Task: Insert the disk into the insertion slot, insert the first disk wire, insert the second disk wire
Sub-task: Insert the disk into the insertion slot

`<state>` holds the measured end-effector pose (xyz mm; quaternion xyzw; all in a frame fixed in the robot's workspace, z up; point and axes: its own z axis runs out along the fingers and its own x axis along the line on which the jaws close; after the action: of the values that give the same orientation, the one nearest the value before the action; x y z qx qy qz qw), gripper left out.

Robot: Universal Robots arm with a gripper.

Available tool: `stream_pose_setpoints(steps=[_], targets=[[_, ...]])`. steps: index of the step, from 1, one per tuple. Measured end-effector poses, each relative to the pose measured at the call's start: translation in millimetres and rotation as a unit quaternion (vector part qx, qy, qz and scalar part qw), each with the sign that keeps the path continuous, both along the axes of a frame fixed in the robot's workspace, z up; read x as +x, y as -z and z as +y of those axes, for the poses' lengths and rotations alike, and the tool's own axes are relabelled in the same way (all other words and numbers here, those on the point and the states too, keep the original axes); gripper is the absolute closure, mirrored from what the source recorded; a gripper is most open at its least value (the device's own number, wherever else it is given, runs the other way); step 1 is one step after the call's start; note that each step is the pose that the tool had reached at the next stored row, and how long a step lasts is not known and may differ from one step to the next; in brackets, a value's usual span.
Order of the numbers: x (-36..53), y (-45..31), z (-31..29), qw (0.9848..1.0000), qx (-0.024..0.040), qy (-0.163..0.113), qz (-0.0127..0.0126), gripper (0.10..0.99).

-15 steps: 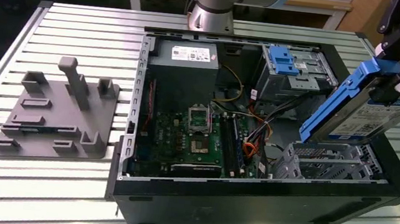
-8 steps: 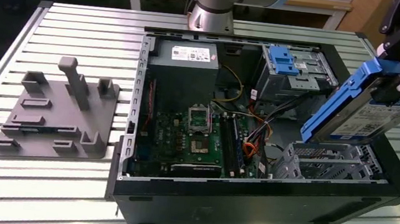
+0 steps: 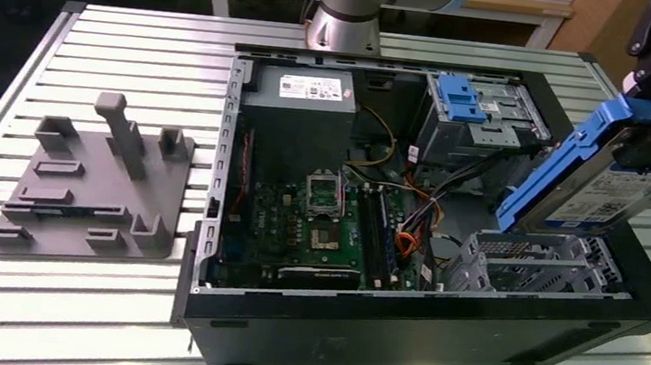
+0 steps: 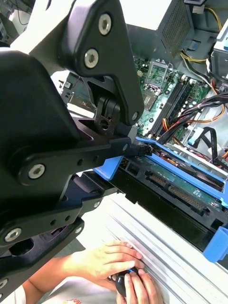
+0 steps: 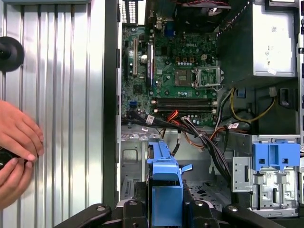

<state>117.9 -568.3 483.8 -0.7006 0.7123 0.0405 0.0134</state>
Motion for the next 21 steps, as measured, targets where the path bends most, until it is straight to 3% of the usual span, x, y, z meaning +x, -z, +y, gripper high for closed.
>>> stream_pose_setpoints(steps=[21], targets=[[0.6,6.5,0.1,1.0,-0.0001,0.0,0.0,0.725]])
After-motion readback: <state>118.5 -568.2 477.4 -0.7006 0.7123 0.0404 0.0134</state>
